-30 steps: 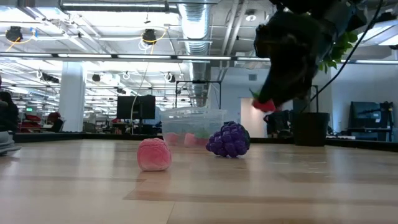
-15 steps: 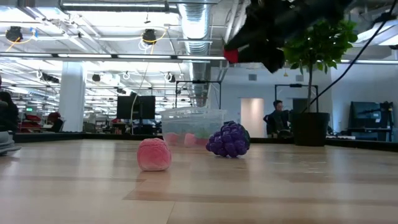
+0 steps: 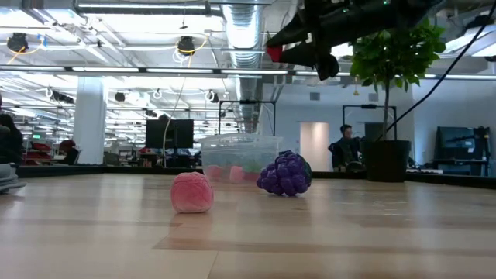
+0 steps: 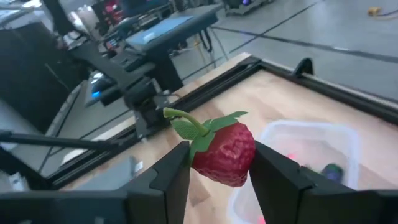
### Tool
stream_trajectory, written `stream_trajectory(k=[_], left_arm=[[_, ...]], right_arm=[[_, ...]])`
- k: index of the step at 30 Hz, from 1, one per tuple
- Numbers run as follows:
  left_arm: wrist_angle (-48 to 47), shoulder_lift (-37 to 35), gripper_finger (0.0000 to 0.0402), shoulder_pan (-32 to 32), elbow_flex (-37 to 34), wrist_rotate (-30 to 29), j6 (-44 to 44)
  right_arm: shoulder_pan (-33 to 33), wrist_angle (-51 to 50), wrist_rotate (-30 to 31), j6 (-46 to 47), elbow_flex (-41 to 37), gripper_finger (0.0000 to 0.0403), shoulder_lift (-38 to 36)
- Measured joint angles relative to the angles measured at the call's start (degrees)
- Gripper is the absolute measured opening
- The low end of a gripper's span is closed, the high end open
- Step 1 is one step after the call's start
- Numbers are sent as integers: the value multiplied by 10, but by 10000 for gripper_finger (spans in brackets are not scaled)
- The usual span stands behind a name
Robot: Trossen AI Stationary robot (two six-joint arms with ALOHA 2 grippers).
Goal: Pick and placing Produce into tupperware
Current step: Put the strawberry into the transparent container
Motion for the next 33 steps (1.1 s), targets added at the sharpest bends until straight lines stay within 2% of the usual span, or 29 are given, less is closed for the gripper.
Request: stream_trajectory(k=[8,17,33], left_arm=[[0,0,190,0,0,0,0],[0,0,190,0,0,-1,-4],[0,0,190,0,0,-5,-11]], right_arm=[[-33,23,14,-12,-1,178,16],[-52,116,14,-6,1,183,99],[-67,126,-7,-6,99,184,253]])
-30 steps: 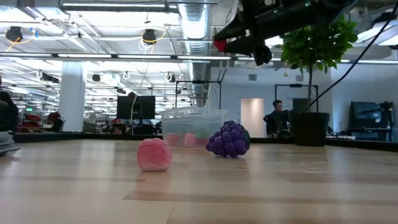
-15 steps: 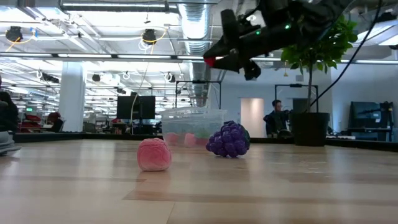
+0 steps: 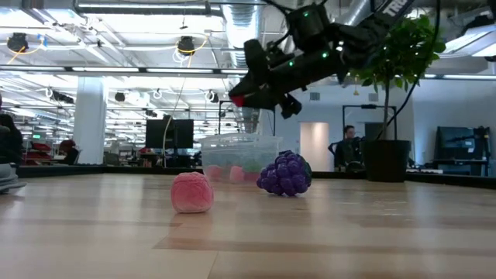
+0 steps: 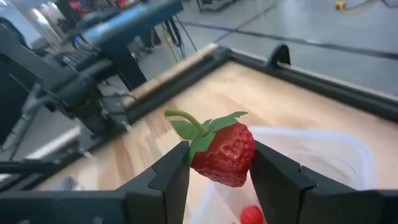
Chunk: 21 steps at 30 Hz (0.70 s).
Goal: Pick and placing Produce into tupperware
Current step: Put the strawberry into the transparent container
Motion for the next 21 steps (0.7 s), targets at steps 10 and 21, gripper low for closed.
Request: stream_trajectory(k=[10,21], left_arm=[[0,0,190,0,0,0,-1],[0,0,190,0,0,-4,-1]], right_arm=[[-12,-47,-15,15,36,181,46],[-16,-106,-15,41,37,181,48]])
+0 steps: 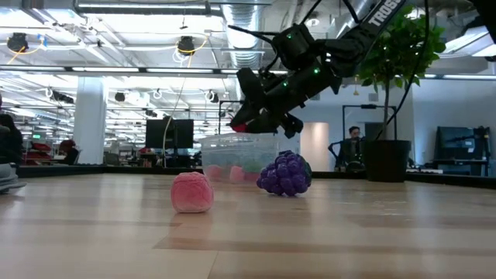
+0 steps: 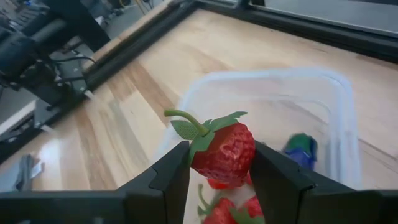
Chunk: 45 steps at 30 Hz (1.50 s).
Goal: Pick and placing Produce into tupperware
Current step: Put the strawberry into the transparent container, then put the grapes into the transparent container
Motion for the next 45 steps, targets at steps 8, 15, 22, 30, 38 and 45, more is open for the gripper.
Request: stream_trajectory(k=[8,15,22,30,38,45], left_arm=[[0,0,190,0,0,-1,0],[0,0,190,0,0,-1,0],[0,0,190,0,0,-1,0],[0,0,190,0,0,-1,5],[0,0,190,0,0,-1,5],[0,0,190,0,0,-1,5]], right_arm=[[1,0,0,4,0,179,0],[1,0,0,4,0,181,0],[1,-8,0,15,0,183,0],[1,-33,0,34,0,193,0],[2,-33,-13,34,0,219,0],[2,-32,-18,34,0,226,0]])
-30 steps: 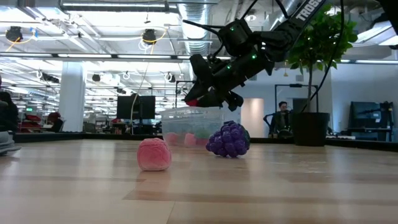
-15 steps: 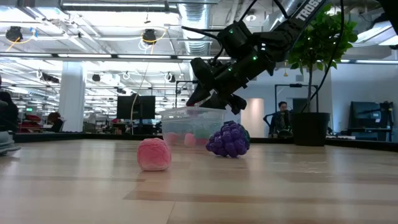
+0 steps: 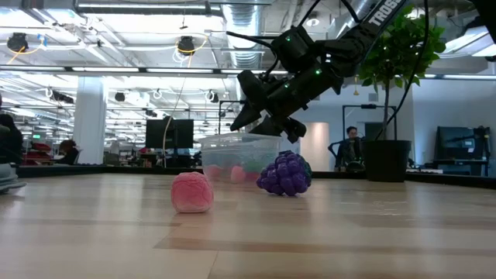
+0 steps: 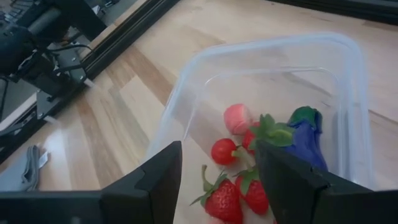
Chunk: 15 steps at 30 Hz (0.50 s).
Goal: Pick and placing Produce into tupperware
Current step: Put the grapes into the transparent container
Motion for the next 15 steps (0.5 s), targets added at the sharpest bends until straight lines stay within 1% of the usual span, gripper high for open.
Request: stream_trajectory(k=[6,8,11,15], left_arm=[[0,0,190,0,0,0,0],[0,0,190,0,0,0,0],[0,0,190,0,0,0,0],[0,0,190,0,0,0,1]], right_arm=[[7,3,-53,-26,-1,226,-11],[16,3,-57,-46,0,226,-24],[29,-40,-57,-81,0,225,-56],[49,-130,-57,-126,0,225,-108]])
